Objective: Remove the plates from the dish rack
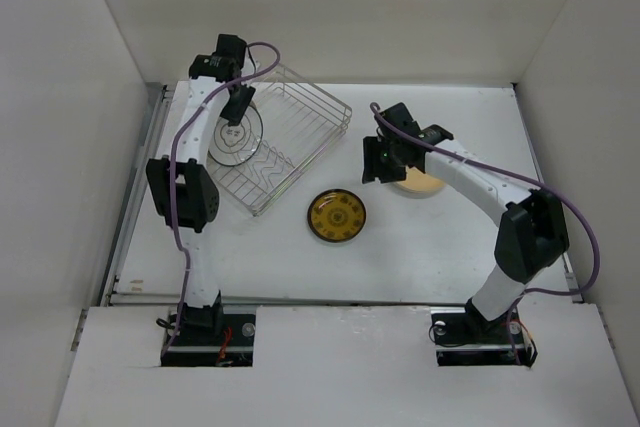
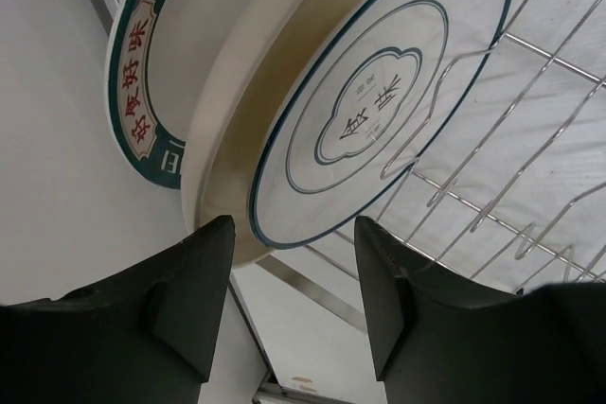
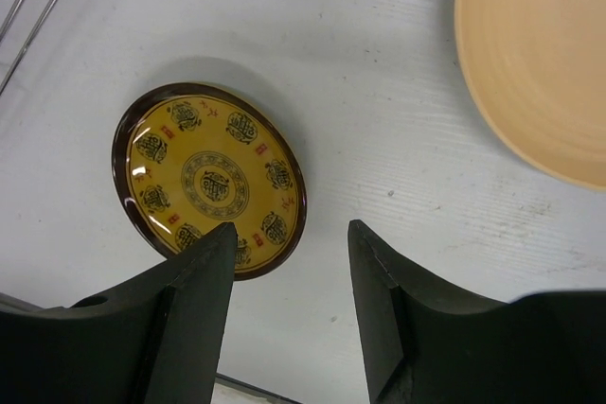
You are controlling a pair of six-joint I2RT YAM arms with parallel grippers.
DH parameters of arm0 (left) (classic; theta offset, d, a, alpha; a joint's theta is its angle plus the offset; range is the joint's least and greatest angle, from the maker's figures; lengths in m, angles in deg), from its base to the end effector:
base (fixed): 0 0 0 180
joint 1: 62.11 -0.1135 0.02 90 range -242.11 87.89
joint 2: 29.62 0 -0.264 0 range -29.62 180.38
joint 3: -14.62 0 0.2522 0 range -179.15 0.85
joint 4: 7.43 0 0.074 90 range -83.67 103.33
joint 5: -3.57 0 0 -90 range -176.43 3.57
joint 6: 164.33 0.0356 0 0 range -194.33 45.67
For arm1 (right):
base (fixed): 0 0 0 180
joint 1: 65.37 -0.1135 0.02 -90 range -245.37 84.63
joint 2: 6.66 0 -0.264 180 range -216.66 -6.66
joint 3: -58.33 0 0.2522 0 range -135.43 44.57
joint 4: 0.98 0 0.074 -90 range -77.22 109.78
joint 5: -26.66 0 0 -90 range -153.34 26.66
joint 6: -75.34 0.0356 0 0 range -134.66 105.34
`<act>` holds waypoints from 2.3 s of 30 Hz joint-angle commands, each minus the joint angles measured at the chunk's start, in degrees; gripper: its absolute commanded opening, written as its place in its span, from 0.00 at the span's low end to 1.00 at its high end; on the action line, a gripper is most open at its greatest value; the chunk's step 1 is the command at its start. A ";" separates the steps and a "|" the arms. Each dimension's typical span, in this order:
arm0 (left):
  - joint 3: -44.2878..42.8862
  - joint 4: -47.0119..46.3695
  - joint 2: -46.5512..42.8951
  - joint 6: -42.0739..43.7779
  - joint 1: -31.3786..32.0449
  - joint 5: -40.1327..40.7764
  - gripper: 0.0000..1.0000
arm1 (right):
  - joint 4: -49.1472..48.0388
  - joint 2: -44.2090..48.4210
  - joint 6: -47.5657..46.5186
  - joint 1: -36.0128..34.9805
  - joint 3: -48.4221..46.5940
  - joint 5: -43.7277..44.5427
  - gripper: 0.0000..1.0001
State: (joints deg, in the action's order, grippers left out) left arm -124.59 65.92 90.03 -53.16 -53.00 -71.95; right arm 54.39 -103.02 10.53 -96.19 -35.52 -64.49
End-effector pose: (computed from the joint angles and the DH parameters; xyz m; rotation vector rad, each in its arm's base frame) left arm 0.4480 -0.0628 0.3398 0.5550 2.4505 0.4034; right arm 0.3083 0.1848 0.2720 -0.1368 2.6268 0.3789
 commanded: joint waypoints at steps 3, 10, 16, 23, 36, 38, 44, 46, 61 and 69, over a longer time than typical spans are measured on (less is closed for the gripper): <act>-2.08 -0.18 2.24 0.10 -1.28 2.57 0.50 | 0.58 0.20 -1.63 -0.46 -3.84 2.03 0.57; -2.08 2.45 4.18 -0.43 -1.81 -0.95 0.22 | 1.10 -0.32 -1.64 -0.46 -3.84 2.03 0.57; -2.60 2.99 1.21 -2.62 -1.81 0.46 0.00 | 1.11 0.91 -1.64 -0.46 -3.84 2.03 0.57; -3.66 2.99 -8.45 -2.01 -1.03 -0.76 0.00 | 1.64 1.43 -1.11 -0.46 -4.98 1.41 0.57; -5.77 6.58 -19.46 -3.24 1.71 -19.90 0.00 | -2.74 7.49 1.09 -0.46 -10.26 -6.29 0.74; -5.77 10.61 -19.99 -2.46 2.23 -26.84 0.00 | -8.78 10.20 1.09 -0.46 -8.07 -9.47 0.90; -0.42 18.35 -19.46 4.66 4.42 -49.00 0.00 | -18.83 11.54 1.62 -0.46 -2.97 -18.09 0.97; 0.11 19.68 -18.93 7.47 5.66 -51.03 0.00 | -23.04 12.06 1.62 -0.46 -1.39 -19.50 0.97; 0.73 23.46 -17.80 11.01 7.95 -54.74 0.00 | -28.16 12.59 2.23 -0.46 2.31 -24.96 0.00; 1.43 13.91 -16.74 -1.20 7.95 -32.27 0.87 | -13.51 19.43 7.67 2.08 5.46 -17.92 0.00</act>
State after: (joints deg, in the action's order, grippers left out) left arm -123.72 82.38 73.93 -48.97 -44.79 -114.28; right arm 35.46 -88.77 14.00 -96.04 -31.41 -86.30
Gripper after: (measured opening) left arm 0.841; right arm 0.111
